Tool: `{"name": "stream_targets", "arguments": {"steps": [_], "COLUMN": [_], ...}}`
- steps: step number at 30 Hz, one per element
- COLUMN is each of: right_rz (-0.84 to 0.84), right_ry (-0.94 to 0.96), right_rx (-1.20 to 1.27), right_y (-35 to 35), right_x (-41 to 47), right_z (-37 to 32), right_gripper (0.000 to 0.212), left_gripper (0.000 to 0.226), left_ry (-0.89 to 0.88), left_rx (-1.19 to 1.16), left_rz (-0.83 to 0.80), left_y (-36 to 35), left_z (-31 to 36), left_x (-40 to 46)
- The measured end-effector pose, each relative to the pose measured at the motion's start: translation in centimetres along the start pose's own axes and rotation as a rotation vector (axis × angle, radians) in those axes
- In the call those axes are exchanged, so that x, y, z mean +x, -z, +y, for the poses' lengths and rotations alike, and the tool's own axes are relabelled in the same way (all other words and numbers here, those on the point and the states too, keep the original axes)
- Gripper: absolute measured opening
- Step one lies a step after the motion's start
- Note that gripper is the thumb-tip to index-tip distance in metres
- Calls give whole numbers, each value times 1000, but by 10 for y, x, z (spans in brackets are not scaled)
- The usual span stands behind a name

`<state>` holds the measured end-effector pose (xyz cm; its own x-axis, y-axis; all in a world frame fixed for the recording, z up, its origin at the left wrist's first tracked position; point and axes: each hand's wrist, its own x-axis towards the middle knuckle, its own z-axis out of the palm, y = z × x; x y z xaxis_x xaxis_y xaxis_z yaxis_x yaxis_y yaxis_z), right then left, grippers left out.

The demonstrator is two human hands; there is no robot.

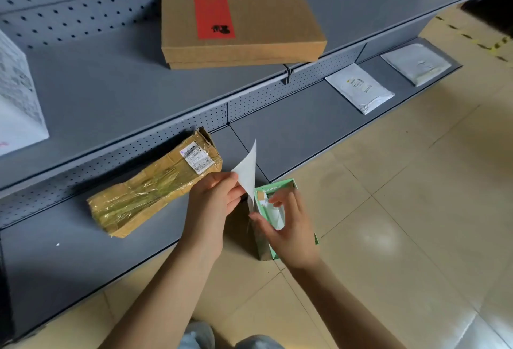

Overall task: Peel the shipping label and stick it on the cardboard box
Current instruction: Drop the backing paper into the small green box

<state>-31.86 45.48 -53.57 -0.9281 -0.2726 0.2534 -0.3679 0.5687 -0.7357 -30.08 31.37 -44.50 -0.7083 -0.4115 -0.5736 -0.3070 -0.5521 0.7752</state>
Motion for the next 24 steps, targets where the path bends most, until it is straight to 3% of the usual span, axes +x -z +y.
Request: {"name": "stream_targets", "arguments": {"steps": [3,10,16,20,24], "right_rz": [25,121,150,165,168], "right_ry": [130,104,80,121,166], "right_rx": [-32,-9,15,20,43], "right_y": [17,60,102,128,151], "right_x": [9,22,30,38,49], "right_z": [-36,-84,-132,-162,-195], "right_gripper": [40,8,2,14,6], "left_gripper": [10,7,11,18,16], "left_ry": [-4,-27,-64,-88,-126], "left_rx": [-62,-81,-92,-103,-97], "left_rz": [-6,-2,12,-11,-20], "left_y": [-13,-28,-35,-39,-42], "left_z": [17,53,91,118,141], "left_x": [-21,-66,-112,-139,-160]}}
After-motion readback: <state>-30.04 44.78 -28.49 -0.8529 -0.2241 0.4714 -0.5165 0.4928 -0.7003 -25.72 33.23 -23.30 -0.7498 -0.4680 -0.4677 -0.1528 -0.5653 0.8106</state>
